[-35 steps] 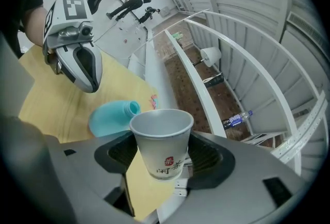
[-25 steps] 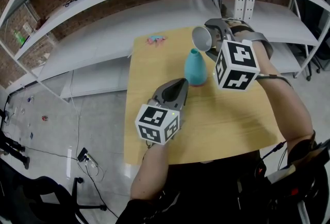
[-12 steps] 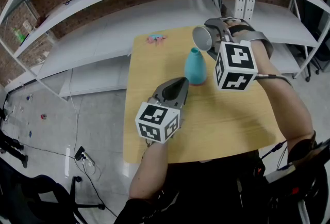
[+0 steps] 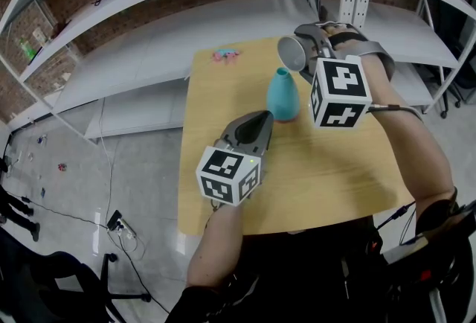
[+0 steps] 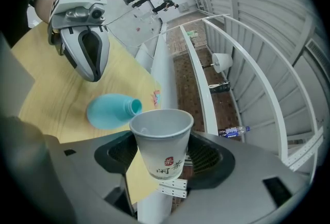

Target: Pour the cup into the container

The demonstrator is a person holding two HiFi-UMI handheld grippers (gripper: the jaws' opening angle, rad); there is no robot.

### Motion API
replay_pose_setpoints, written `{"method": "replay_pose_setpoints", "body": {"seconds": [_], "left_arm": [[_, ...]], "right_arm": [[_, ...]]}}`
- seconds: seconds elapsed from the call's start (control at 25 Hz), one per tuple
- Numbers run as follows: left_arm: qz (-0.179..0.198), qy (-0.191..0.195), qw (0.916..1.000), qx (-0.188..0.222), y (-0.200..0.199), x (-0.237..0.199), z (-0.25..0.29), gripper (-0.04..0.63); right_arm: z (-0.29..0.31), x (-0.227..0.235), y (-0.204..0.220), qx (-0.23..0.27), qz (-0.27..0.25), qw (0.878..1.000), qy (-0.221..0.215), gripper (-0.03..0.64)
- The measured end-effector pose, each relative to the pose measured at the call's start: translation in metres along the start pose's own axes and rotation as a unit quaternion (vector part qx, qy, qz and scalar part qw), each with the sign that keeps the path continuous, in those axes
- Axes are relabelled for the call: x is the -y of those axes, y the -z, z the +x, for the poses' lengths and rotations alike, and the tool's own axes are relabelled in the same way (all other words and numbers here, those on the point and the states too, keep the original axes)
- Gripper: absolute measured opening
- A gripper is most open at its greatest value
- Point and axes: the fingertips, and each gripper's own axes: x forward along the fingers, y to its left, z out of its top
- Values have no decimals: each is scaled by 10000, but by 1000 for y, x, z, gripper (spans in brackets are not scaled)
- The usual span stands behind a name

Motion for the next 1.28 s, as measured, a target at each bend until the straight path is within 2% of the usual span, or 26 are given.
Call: {"method": "replay_pose_setpoints", "body": {"seconds": [1.28], "left_arm": [[-30, 17, 10000, -88, 1, 0, 3, 0]], "right_arm": [[0, 2, -8, -145, -531, 9985, 8, 310]]}}
